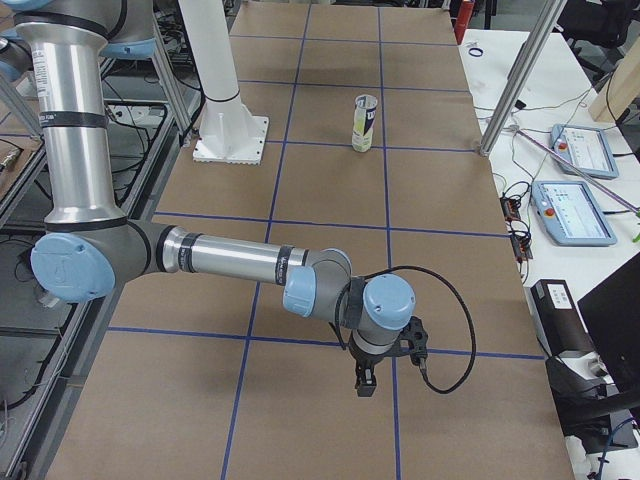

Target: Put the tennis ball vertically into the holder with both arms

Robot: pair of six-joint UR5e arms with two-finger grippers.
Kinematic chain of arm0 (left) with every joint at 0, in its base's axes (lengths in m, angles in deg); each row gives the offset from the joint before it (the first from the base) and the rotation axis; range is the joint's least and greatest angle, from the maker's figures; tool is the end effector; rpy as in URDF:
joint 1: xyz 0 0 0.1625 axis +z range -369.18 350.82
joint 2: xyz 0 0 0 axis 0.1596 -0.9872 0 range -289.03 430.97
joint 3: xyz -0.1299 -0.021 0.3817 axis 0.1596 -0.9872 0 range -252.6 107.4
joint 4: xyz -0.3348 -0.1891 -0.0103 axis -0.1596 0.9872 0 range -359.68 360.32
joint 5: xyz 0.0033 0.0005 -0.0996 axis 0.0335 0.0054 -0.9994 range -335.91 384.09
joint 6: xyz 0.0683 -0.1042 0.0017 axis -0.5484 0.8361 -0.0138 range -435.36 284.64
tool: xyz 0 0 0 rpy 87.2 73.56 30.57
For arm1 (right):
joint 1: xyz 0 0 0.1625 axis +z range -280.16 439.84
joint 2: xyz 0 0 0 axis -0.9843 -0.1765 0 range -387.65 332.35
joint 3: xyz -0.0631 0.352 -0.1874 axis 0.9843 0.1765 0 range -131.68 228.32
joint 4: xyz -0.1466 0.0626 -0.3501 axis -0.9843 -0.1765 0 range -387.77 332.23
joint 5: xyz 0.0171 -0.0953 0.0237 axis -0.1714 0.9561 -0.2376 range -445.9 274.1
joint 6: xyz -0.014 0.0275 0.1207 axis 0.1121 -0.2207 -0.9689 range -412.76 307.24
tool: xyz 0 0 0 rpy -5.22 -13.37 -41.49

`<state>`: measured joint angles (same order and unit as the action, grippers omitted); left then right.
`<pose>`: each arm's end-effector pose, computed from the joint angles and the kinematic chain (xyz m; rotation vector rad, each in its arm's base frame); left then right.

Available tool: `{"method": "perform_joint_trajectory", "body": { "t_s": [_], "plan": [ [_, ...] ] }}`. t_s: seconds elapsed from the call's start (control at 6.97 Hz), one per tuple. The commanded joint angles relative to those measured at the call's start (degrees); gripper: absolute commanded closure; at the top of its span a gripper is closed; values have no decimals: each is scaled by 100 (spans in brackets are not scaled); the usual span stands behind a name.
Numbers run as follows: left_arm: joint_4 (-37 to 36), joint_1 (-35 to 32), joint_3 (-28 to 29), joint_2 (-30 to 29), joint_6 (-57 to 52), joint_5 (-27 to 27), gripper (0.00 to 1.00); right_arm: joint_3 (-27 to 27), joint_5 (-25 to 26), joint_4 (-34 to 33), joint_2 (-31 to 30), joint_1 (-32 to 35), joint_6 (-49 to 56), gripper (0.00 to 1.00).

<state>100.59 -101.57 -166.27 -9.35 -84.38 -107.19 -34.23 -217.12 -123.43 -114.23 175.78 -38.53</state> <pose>-0.0676 -0.3949 0.6843 0.1427 0.7100 0.1375 0.0992 -0.4588 0.7000 -0.0334 -0.7350 -0.0772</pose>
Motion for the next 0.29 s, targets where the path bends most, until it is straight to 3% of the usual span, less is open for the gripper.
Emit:
{"method": "perform_joint_trajectory", "body": {
  "t_s": [0.0, 0.14],
  "plan": [
    [1, 1, 6, -1, -3, 6, 1, 37, 0, 4, 0, -6, 0, 0],
    [1, 10, 6, -1, -3, 6, 1, 37, 0, 4, 0, -6, -9, 0]
  ]
}}
